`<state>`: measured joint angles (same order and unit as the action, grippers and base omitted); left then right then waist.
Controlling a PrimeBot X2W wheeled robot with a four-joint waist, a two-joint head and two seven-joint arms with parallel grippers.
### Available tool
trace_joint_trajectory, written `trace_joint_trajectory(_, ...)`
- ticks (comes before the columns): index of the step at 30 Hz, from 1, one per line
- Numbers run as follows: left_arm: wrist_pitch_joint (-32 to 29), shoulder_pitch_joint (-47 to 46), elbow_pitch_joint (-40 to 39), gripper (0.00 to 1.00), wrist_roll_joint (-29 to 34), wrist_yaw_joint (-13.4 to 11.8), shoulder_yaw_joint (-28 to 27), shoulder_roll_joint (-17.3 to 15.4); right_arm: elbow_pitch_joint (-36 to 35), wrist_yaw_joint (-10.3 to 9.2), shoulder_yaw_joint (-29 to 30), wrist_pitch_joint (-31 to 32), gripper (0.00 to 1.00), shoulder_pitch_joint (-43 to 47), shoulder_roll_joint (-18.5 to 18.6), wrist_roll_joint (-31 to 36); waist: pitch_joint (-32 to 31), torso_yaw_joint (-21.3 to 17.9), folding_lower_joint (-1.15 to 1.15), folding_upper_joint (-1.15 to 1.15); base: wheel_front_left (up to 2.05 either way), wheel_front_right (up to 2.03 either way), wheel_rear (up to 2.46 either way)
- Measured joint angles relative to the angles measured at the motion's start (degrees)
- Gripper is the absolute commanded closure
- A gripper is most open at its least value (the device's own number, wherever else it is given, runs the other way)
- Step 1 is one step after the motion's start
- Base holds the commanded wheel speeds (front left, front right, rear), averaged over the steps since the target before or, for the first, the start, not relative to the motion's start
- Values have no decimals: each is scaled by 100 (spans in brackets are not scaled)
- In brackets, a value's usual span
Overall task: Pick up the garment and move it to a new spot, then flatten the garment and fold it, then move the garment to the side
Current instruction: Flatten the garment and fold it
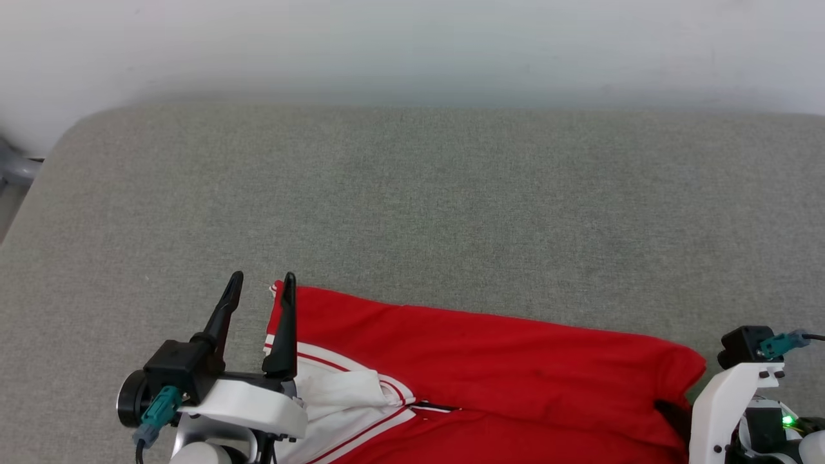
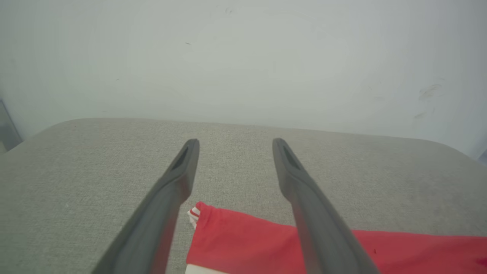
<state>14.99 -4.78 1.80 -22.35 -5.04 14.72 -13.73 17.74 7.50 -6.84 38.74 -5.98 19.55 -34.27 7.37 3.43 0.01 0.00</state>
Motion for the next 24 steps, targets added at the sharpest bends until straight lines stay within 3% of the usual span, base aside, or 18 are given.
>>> trace_joint_trajectory(10,2,320,91,0,89,9,-131,-12,-279,1,47,-264,100,-75,168,34,-452,-140,0,0,0,0,0)
trace_joint_trajectory(24,-27,572,81,0,108,-75,-158,-135,-299,2,1462,53,100,405,508,341,-810,-347,-1,0,0,0,0)
